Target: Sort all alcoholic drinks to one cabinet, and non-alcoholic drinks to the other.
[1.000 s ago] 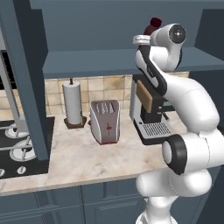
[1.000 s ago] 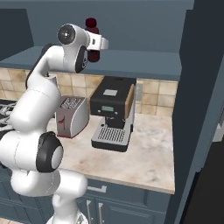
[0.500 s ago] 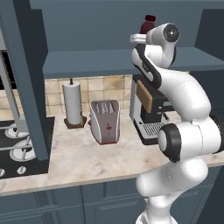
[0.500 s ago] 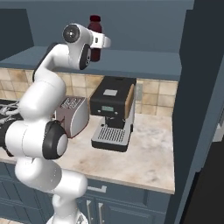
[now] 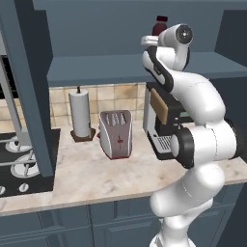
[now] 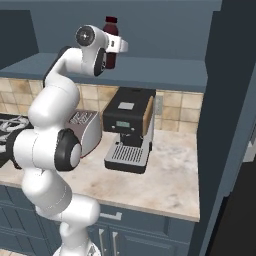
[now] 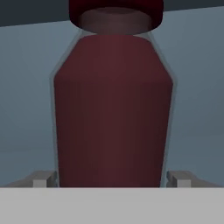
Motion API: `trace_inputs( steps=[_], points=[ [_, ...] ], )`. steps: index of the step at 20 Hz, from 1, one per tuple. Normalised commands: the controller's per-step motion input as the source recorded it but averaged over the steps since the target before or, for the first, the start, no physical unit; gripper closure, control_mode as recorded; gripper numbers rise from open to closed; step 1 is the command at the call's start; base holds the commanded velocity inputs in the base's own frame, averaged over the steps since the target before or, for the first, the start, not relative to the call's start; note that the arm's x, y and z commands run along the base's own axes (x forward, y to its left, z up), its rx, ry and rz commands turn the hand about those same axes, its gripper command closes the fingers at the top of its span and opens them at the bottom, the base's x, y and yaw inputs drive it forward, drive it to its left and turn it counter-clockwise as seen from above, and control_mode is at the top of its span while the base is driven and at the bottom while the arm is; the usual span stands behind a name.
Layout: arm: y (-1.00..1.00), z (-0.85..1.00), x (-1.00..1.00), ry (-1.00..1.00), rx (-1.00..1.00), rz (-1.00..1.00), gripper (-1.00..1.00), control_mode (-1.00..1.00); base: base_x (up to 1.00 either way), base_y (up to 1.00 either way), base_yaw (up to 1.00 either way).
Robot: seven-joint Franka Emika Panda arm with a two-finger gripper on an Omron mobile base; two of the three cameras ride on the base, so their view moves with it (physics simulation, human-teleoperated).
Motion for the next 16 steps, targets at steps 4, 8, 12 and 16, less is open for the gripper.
trace_inputs(
  steps=[4,8,12,16],
  points=[
    [0.00,0.00,0.00,0.00,0.00,0.00,-1.00,-1.00,0.00,0.00,0.00],
    [0.02,0.00,0.00,0.00,0.00,0.00,-1.00,-1.00,0.00,0.00,0.00],
    [0.12,0.00,-0.05,-0.01,0.00,0.00,-1.00,-1.00,0.00,0.00,0.00],
    [0.19,0.00,-0.05,-0.01,0.00,0.00,-1.00,-1.00,0.00,0.00,0.00]
  ],
)
